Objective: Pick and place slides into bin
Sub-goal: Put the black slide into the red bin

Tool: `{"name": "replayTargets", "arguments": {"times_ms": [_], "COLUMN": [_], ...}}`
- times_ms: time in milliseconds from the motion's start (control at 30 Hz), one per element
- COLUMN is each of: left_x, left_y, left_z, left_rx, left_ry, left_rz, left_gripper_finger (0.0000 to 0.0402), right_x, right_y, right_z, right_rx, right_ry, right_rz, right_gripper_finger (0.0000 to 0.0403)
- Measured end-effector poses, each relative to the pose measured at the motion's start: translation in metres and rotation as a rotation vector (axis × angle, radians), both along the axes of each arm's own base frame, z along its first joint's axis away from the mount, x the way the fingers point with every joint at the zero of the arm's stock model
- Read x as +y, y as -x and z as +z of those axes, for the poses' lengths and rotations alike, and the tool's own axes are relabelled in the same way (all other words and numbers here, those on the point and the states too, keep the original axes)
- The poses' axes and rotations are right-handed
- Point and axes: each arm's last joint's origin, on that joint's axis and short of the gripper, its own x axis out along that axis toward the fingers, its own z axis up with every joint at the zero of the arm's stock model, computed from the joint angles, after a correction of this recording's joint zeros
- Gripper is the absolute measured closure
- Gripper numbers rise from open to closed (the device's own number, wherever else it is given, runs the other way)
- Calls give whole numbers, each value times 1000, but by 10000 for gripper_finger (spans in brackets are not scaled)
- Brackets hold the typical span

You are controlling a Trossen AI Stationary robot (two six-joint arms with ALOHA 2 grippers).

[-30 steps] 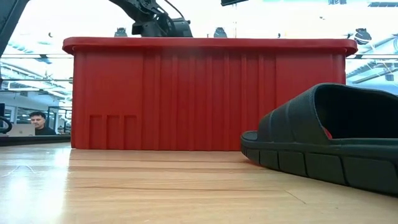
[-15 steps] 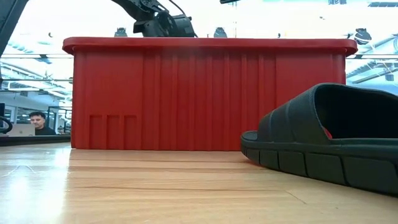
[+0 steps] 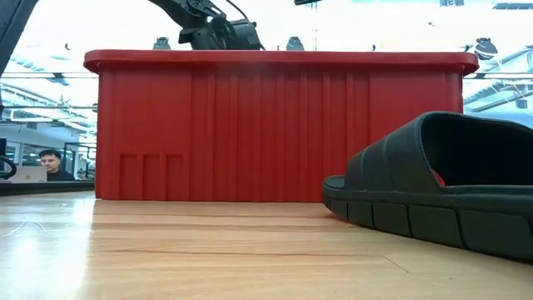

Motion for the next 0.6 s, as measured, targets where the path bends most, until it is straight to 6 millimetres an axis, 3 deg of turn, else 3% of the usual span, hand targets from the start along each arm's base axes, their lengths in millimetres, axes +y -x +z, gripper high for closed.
{"name": "replayTargets", "arguments": {"times_ms": [267,600], "left_x": [1,0], "left_y": [-1,-3], "left_z": [7,63], "left_rx": [-4,-61], "left_ry": [4,12], "left_rz": [49,105], "left_gripper_finger": [263,263], "right_x": [0,5], "right_y": [0,13], "right_z": [0,4], "right_rx": [0,26], "right_ry": [-1,9], "right_rz": [3,19], "right_gripper_finger": [161,161]}}
